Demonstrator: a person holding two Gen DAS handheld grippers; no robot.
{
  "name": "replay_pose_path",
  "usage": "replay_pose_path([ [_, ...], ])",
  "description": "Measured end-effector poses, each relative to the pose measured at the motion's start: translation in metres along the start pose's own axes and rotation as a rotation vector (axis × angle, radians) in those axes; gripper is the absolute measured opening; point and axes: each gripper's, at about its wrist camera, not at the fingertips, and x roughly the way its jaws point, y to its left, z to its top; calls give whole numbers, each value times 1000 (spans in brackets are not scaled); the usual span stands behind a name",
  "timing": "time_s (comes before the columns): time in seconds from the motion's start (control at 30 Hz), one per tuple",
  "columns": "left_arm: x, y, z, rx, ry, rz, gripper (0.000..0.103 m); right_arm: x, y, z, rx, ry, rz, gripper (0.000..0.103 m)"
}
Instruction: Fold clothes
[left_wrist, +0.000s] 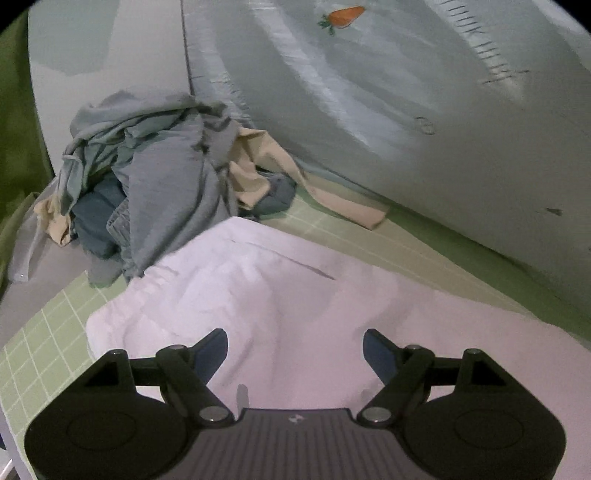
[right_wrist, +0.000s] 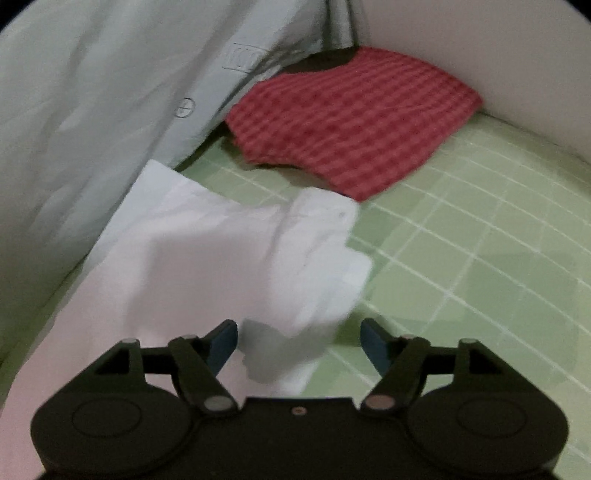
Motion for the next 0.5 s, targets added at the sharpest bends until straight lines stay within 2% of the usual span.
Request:
replay_pose_path([
  [0.03,-3,1,-4,3,7,0,82,2,2,0,-7,0,12,66],
  [0.1,-8,2,-11,9,22,0,82,1,5,-3,-41,24,59,7],
  [0.13,-10,3,-15,12,29,0,82,-1,5,-4,-61,38,83,6],
  [0.23,-19,13,-27,-12,40,5,82,-21,-1,-7,-140,22,78,4],
  [0.33,-27,31,-41,-52,44,12,82,-47,-24,-10,-107,12,66,4],
  [0.43,-33,51,-54,-71,57,23,82,-73,-53,-21,-88,4,3,4],
  [0.5,-35,64,-61,-92,73,23,82,-82,-55,-27,-125,-2,-36,4],
])
